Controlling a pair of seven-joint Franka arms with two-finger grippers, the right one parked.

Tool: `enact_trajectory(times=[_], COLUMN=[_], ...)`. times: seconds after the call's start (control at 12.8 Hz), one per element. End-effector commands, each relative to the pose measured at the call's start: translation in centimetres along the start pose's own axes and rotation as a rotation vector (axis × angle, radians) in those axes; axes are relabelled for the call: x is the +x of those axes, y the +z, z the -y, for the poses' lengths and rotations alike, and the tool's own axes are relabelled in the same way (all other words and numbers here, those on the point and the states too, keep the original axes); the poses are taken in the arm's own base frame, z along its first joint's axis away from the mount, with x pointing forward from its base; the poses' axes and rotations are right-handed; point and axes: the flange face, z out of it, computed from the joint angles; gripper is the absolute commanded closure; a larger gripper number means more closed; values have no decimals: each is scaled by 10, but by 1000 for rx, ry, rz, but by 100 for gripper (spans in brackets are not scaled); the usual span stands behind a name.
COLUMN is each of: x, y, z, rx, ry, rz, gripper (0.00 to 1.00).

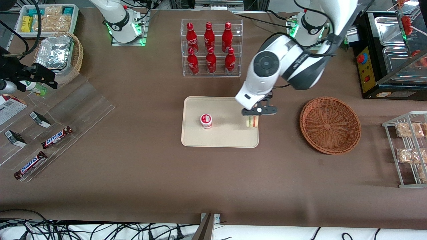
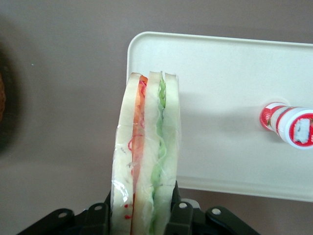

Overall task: Place sandwich from basket to tray
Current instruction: 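Carry the sandwich with the left gripper over the cream tray, then lower the sandwich onto the tray beside the small bottle and release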

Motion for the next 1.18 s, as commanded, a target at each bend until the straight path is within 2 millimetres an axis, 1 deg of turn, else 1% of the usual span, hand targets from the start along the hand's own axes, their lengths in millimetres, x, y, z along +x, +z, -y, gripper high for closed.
enact_trajectory(times=[0.0, 0.16, 0.24, 0.31, 0.39, 0.55, 0.63, 0.86, 1.02, 1.1], x=[-9, -5, -8, -8, -6, 3, 6, 5, 6, 6], y=[27, 38, 46, 61, 71, 75, 82, 92, 106, 107], z=[-35, -46, -52, -55, -55, -59, -60, -62, -65, -65], rx=[43, -8, 1, 21, 37, 17, 16, 34, 26, 30], ry=[0, -27, -23, -30, -33, -54, -57, -64, -59, -56], rz=[-35, -72, -83, -84, -92, -136, -147, -167, -151, -157], gripper=[59, 59, 59, 59, 59, 59, 59, 59, 59, 59])
